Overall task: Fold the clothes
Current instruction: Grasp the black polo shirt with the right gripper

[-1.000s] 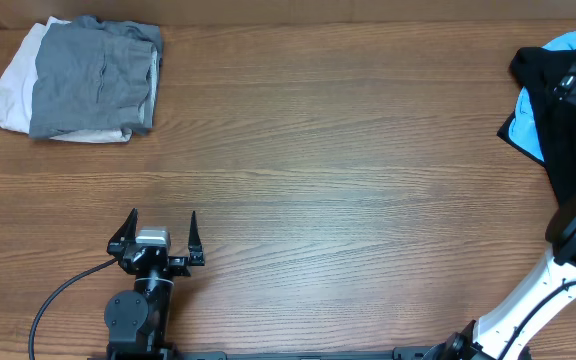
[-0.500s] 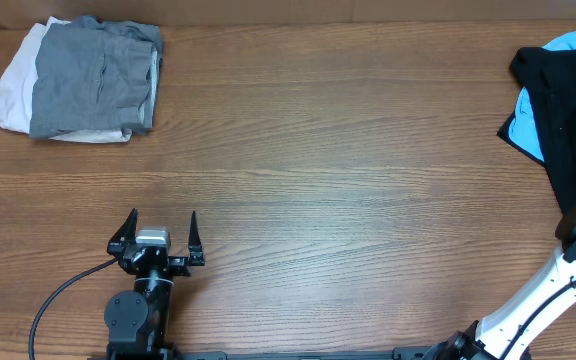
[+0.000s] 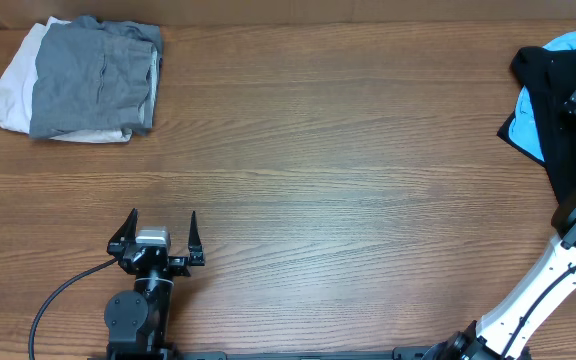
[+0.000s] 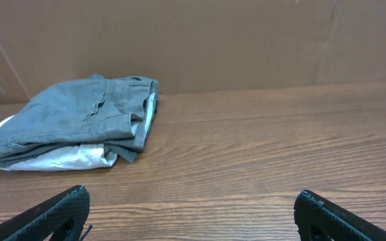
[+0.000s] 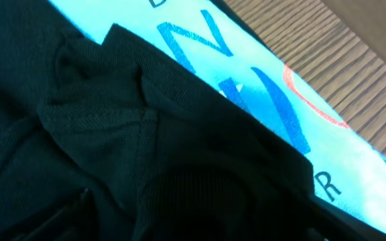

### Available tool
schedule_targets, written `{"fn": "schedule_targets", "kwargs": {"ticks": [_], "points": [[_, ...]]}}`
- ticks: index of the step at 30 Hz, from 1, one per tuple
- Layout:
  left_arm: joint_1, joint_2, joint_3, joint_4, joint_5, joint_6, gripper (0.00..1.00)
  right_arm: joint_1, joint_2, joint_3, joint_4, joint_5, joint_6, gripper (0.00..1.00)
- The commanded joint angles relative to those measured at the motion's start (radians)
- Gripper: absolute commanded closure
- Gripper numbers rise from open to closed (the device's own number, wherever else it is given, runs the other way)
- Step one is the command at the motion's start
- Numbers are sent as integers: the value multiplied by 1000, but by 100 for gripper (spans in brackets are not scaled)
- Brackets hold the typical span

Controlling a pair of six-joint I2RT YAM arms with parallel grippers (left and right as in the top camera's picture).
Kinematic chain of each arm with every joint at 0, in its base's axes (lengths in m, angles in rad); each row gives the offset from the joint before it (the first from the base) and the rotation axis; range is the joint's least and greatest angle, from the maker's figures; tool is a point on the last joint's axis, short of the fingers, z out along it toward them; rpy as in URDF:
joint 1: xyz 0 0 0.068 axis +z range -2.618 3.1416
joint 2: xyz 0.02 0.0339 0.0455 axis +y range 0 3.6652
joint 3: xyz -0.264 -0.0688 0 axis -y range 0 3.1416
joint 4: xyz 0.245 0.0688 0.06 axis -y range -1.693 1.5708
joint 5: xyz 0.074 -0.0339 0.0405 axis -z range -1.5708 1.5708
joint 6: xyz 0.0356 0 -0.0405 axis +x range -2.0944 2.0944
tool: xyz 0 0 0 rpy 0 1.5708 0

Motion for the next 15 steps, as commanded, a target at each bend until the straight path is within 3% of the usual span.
{"fn": "schedule_targets", "kwargs": {"ticks": [1, 6, 15], "points": [[-5, -9, -3, -1, 8, 19, 0, 1, 11, 23, 10, 28, 19, 11], [-5, -9, -3, 0, 8, 19, 0, 1, 13, 23, 21, 29, 20, 24], [-5, -9, -3, -1, 8, 19, 0, 1, 8, 52, 0, 28, 80, 24]]}}
